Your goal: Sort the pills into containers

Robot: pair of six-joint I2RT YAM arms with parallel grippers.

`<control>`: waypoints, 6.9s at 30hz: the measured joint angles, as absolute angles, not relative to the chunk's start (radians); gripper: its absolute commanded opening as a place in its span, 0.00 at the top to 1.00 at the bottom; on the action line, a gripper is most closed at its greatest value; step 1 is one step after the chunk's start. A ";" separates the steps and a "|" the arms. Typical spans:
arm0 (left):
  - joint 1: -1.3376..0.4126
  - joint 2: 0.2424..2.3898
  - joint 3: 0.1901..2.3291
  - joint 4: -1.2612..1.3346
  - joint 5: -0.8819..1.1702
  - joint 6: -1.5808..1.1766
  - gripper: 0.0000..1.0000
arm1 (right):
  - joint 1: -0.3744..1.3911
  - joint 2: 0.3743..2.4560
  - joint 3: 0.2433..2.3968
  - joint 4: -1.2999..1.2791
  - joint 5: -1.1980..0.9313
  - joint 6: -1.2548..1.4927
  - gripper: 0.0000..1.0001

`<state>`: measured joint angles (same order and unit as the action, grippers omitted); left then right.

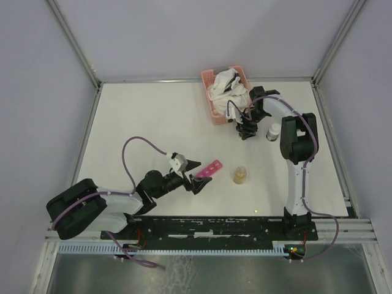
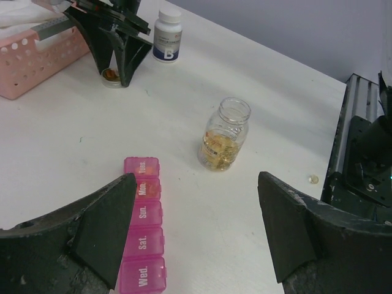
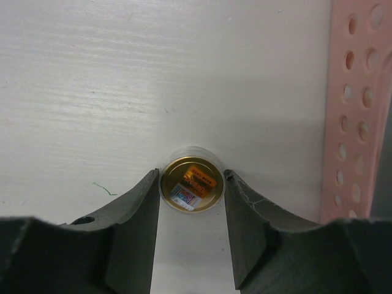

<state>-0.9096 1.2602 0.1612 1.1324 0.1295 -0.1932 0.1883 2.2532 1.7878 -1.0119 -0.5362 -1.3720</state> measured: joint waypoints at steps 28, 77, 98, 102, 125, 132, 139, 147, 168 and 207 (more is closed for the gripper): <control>-1.097 1.940 0.487 1.428 -0.003 0.055 0.06 | 0.197 1.687 1.362 -1.465 -0.860 -1.748 0.83; -1.159 2.250 0.711 1.538 -0.144 0.065 0.71 | 0.266 1.614 1.266 -1.325 -0.785 -1.601 0.83; -1.092 1.873 0.591 1.199 0.377 -0.082 0.79 | 0.284 1.497 1.343 -1.578 -0.858 -1.775 0.81; -1.082 1.860 0.604 1.115 0.418 -0.089 0.79 | 0.305 1.488 1.356 -1.599 -0.865 -1.790 0.80; -1.078 1.740 0.628 0.925 0.430 -0.089 0.80 | 0.416 1.524 1.316 -1.567 -0.859 -1.687 0.79; -1.079 1.734 0.628 0.914 0.430 -0.089 0.81 | 0.417 1.548 1.320 -1.554 -0.841 -1.652 0.79; -1.079 1.732 0.628 0.915 0.429 -0.089 0.82 | 0.418 1.548 1.332 -1.549 -0.833 -1.619 0.79; -1.079 1.724 0.628 0.905 0.426 -0.089 0.83 | 0.419 1.562 1.331 -1.549 -0.835 -1.611 0.74; -1.086 1.681 0.590 0.845 0.235 -0.088 0.87 | 0.419 1.556 1.266 -1.315 -0.841 -1.222 0.73; -1.065 1.676 0.580 0.930 0.162 -0.088 0.87 | 0.332 1.451 1.379 -1.105 -0.795 -0.696 0.00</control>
